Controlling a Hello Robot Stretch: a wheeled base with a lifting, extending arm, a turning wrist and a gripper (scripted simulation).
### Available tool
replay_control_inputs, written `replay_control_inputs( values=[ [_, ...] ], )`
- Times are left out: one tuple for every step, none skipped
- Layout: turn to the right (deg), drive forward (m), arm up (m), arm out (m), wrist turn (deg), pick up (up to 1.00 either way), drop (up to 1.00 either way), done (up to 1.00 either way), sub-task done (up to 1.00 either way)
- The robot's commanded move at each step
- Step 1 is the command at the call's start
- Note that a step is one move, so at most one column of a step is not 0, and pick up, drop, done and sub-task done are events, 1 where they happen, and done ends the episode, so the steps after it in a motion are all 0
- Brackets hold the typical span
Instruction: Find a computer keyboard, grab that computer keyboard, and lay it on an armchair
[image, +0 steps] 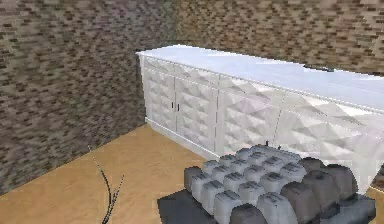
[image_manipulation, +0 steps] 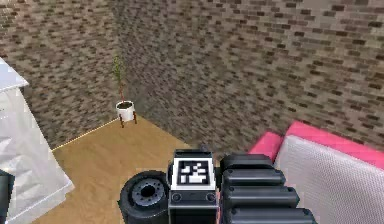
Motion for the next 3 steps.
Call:
replay_control_inputs(
  values=[
    [45.0, 0.0, 0.0, 0.0, 0.0, 0.0, 0.0, 0.0, 0.0],
    [45.0, 0.0, 0.0, 0.0, 0.0, 0.0, 0.0, 0.0, 0.0],
    [45.0, 0.0, 0.0, 0.0, 0.0, 0.0, 0.0, 0.0, 0.0]
  ],
)
